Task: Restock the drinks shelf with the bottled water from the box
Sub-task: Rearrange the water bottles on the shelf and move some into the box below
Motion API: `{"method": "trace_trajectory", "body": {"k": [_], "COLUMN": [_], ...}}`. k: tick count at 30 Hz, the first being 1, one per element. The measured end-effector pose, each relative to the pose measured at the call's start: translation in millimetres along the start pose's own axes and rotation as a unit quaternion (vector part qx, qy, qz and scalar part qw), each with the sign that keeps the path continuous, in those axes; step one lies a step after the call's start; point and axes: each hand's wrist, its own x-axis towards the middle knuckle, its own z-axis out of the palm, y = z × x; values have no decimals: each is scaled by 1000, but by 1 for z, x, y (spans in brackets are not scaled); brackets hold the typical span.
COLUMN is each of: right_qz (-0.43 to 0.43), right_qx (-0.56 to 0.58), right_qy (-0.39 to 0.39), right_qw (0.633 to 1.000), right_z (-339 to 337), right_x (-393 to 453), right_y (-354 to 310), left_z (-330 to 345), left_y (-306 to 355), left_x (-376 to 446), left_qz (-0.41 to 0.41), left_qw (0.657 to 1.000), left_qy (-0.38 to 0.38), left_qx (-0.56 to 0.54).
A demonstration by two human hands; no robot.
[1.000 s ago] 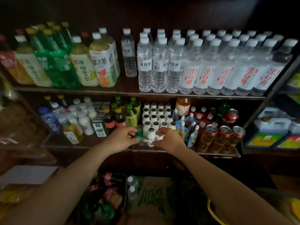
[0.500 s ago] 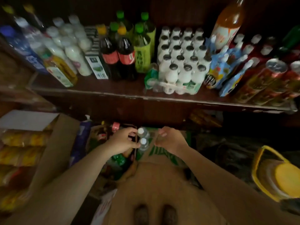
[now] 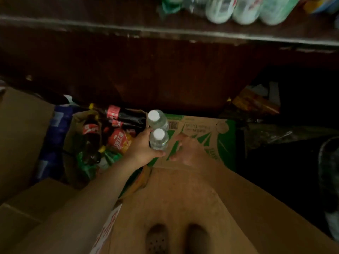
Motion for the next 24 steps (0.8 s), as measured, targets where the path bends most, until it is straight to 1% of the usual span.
{"method": "trace_trajectory", "body": {"k": [6, 9, 12, 15, 17, 20, 24], "right_qz": [16, 6, -5, -3, 5, -3, -25], "right_qx": [29, 87, 110, 140, 147, 145, 162], "right_qy": [-5, -1, -4, -6, -10, 1, -5], "right_qw": [999, 996, 994, 990, 989, 989, 986], "right_z": [48, 65, 77, 78, 75, 65, 32], "right_x": [44, 61, 68, 60, 44, 13, -39], "right_y": [29, 31, 25, 23, 22, 16, 1], "left_z": [33, 39, 35, 29, 24, 13, -22], "left_y": [-38, -50, -51, -47, -38, -17, 31], "left_x": [21, 24, 19, 4, -10, -35, -70], "left_qz": [49, 64, 75, 60, 48, 39, 53], "left_qw": [993, 987, 985, 981, 983, 984, 985], "left_qy": [93, 114, 120, 129, 118, 101, 69], "left_qx": [-59, -94, -100, -131, -135, -141, -152]}}
